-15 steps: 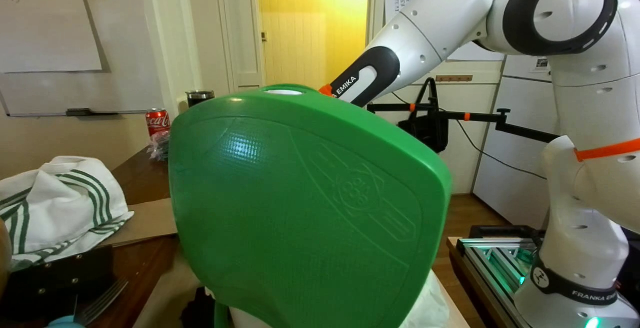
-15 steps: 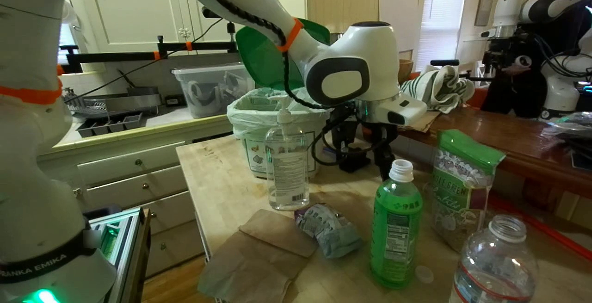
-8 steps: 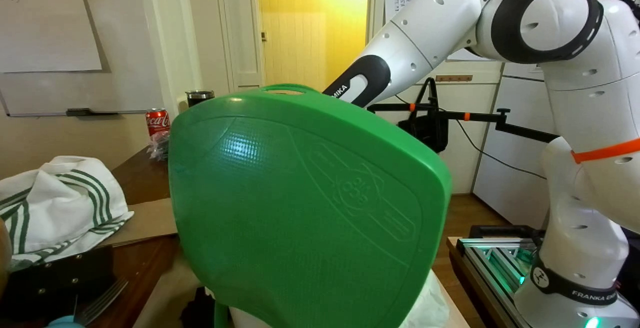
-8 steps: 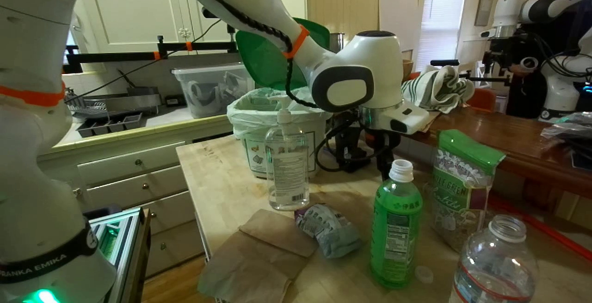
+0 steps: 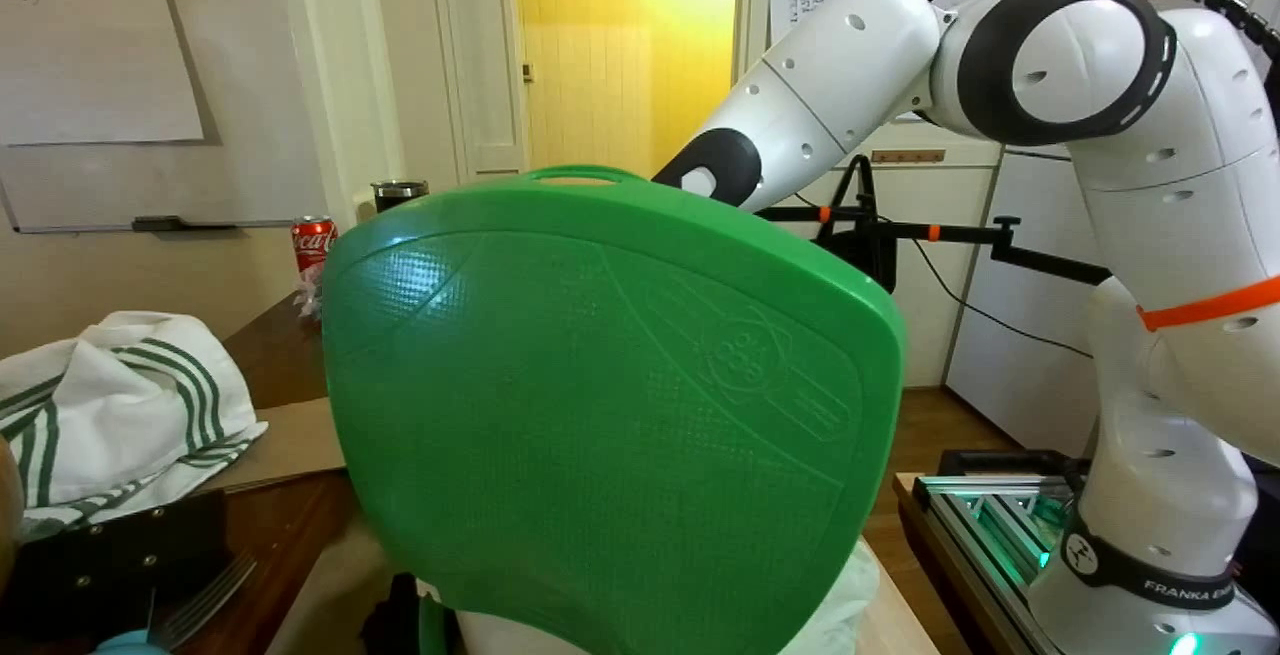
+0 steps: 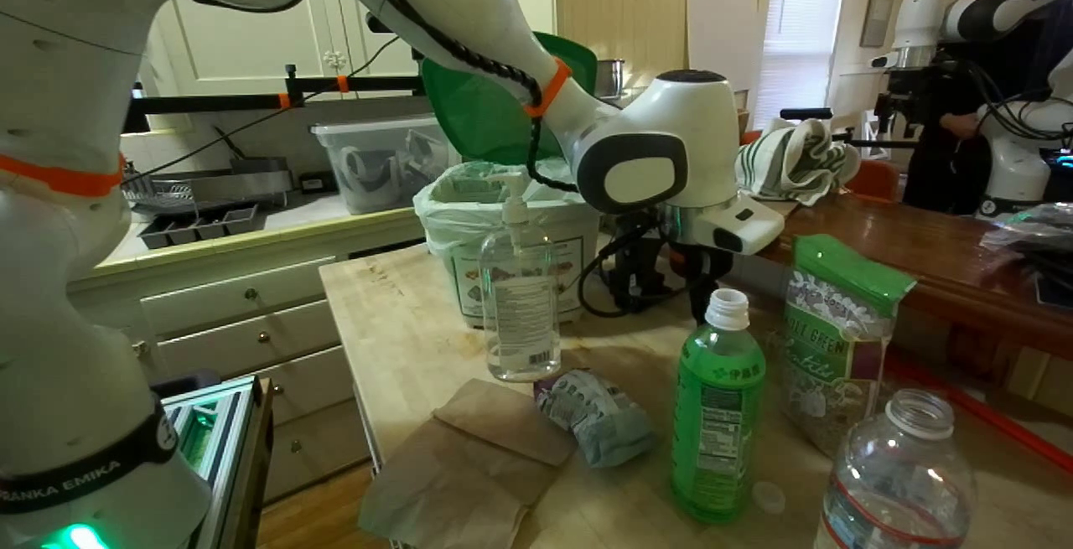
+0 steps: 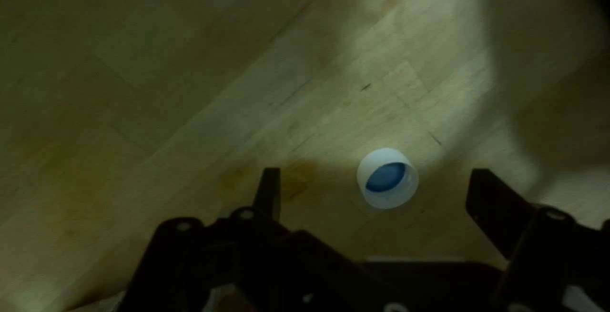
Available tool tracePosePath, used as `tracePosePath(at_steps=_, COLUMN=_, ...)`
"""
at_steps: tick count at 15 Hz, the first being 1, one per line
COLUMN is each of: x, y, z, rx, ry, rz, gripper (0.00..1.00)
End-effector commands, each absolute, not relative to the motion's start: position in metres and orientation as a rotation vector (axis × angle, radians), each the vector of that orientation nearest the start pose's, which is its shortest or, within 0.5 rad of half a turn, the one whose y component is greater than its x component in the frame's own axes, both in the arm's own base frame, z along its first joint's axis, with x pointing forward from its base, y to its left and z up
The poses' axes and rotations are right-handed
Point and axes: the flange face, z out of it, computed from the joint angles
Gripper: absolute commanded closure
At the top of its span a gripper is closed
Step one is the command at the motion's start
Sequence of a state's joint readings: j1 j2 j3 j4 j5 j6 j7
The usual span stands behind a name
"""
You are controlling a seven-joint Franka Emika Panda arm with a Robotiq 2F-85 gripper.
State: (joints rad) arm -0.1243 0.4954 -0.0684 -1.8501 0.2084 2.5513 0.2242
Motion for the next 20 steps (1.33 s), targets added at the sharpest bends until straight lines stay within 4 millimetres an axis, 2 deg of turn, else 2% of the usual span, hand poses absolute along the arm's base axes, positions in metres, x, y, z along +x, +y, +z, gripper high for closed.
tracePosePath(at_steps=1, x=0.659, y=-0.123, z=0.265, rx=-2.884, ry=0.869, rz=-0.287, gripper=0.14)
tracePosePath(at_steps=2, x=0.660, y=-0.123, z=0.265, rx=-2.883, ry=0.870, rz=-0.288, gripper=0.23)
tracePosePath(at_steps=3, x=0.660, y=-0.123, z=0.263, rx=-2.885, ry=0.870, rz=-0.289, gripper=0.20)
tracePosePath(at_steps=4, x=0.661, y=-0.122, z=0.262, rx=-2.885, ry=0.870, rz=-0.288, gripper=0.09)
tracePosePath(at_steps=6, x=0.662, y=-0.121, z=0.259, rx=-2.884, ry=0.869, rz=-0.292, gripper=0.00)
tracePosePath(at_steps=10, x=0.663, y=-0.118, z=0.254, rx=-2.886, ry=0.859, rz=-0.294, gripper=0.00)
tracePosePath(at_steps=11, x=0.663, y=-0.118, z=0.253, rx=-2.888, ry=0.857, rz=-0.295, gripper=0.03)
tracePosePath(at_steps=12, x=0.664, y=-0.118, z=0.252, rx=-2.888, ry=0.854, rz=-0.293, gripper=0.13)
tracePosePath(at_steps=13, x=0.664, y=-0.117, z=0.252, rx=-2.890, ry=0.850, rz=-0.297, gripper=0.30)
tracePosePath(at_steps=15, x=0.666, y=-0.118, z=0.251, rx=-2.894, ry=0.843, rz=-0.307, gripper=0.46)
tracePosePath(at_steps=16, x=0.667, y=-0.118, z=0.251, rx=-2.895, ry=0.840, rz=-0.311, gripper=0.46)
tracePosePath(at_steps=17, x=0.668, y=-0.118, z=0.251, rx=-2.896, ry=0.838, rz=-0.320, gripper=0.35)
tracePosePath(at_steps=18, x=0.669, y=-0.119, z=0.252, rx=-2.896, ry=0.834, rz=-0.336, gripper=0.16)
tracePosePath(at_steps=19, x=0.670, y=-0.119, z=0.252, rx=-2.892, ry=0.831, rz=-0.348, gripper=0.16)
tracePosePath(at_steps=20, x=0.670, y=-0.119, z=0.252, rx=-2.892, ry=0.824, rz=-0.362, gripper=0.11)
